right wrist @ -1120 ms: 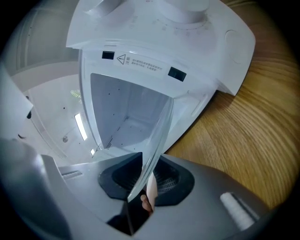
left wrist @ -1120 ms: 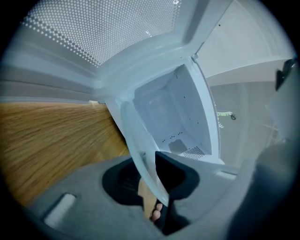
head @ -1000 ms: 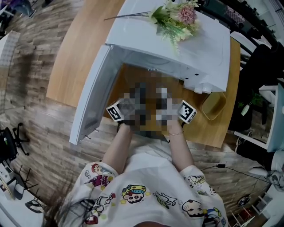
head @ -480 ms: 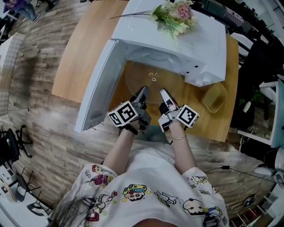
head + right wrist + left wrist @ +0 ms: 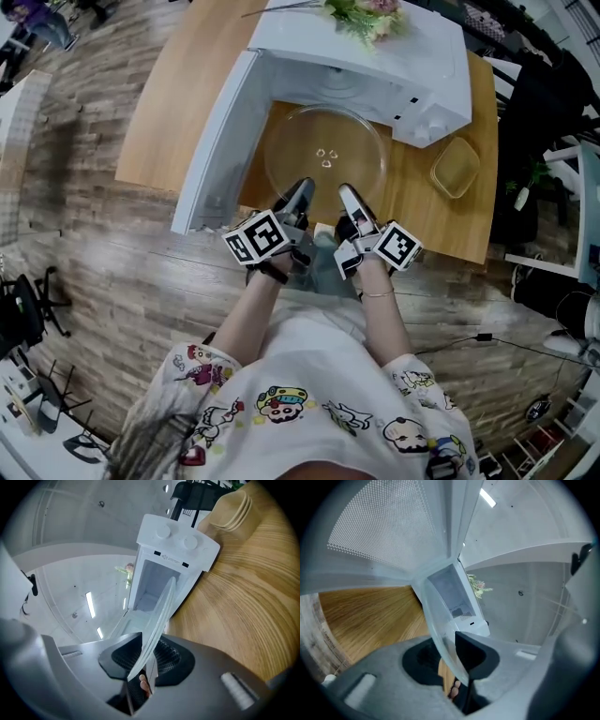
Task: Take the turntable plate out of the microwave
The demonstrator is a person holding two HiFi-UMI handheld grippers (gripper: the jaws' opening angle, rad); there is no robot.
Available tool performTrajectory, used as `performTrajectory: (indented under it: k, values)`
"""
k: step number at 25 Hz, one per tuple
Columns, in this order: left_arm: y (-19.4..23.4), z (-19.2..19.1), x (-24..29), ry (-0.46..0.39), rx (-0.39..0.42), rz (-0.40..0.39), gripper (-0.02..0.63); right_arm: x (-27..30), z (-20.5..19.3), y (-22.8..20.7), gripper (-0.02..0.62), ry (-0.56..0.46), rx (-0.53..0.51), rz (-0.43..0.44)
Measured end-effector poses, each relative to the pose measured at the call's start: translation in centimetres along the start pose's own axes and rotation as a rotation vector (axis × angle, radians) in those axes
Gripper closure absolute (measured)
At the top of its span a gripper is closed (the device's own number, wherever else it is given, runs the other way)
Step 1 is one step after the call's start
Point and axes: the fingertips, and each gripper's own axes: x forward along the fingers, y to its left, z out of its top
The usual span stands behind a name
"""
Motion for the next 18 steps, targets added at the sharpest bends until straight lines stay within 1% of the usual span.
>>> performTrajectory:
  k: [2,5,10,18]
  values:
    - [-0.4,-0.4,-1.2,0.013,0.003,-0.009,0.529,-0.9,-0.8,0.6,0.505,-0.011,-0.006,-0.004]
    - [-0.6,-1.2,-2.8,0.029,0.015,-0.02,0.529,-2.2,-1.9,1.7,0.505,-0.028,-0.014,0.012]
    - [-2.3,-2.1,-5.6,0.062,0.024,-0.069,0.529,-4.4,-3.8,4.0,0.505,-0.063,-0.022,0.026]
    - [-3.5,-3.9,-9.4,0.106,0.049,-0.098,0.531,-7.6,-6.4,6.2,0.503,-0.095,-0.04,0.027]
